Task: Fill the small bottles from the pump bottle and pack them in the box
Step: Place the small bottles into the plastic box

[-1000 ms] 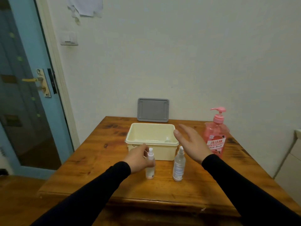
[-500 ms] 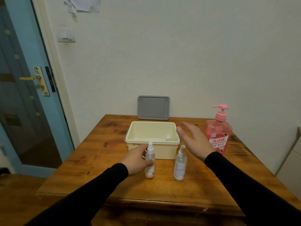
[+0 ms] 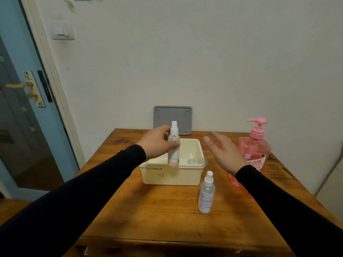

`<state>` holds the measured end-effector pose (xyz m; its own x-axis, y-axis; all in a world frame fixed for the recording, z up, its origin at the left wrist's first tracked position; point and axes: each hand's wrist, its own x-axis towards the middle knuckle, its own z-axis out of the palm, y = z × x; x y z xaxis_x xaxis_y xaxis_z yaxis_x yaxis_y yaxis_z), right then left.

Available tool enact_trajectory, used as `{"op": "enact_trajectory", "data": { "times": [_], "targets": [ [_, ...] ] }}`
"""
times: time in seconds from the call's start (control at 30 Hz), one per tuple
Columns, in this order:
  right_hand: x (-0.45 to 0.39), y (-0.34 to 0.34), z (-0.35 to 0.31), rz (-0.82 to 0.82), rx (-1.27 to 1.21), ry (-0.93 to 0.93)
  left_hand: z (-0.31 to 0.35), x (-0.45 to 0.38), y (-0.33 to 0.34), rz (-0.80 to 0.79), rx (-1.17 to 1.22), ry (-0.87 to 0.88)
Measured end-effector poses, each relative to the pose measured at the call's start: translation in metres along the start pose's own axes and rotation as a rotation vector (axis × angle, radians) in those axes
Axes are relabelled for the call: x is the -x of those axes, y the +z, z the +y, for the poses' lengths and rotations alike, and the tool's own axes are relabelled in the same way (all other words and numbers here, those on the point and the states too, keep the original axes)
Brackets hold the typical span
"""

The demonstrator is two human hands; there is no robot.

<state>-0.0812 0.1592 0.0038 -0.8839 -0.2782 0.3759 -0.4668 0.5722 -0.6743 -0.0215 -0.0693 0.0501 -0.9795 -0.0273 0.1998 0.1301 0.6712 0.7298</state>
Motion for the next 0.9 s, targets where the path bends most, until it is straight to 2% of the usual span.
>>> {"op": "enact_trajectory", "data": {
  "times": [0.17,0.4,0.67,0.9],
  "targets": [
    [-0.015,0.003,0.006,-0.009,-0.014,0.022,-0.005,-0.042,0.007,-0.020,0.165,-0.068],
    [-0.035,0.011,0.016,-0.013,-0.016,0.035,-0.029,-0.085,0.030,-0.064,0.275,-0.272],
    [-0.058,0.024,0.038,-0.039,-0.020,0.072,-0.059,-0.111,0.060,-0.222,0.204,-0.505],
    [-0.073,0.039,0.058,-0.052,-0.006,0.112,-0.074,-0.126,0.078,-0.370,0.221,-0.615]
  ]
}}
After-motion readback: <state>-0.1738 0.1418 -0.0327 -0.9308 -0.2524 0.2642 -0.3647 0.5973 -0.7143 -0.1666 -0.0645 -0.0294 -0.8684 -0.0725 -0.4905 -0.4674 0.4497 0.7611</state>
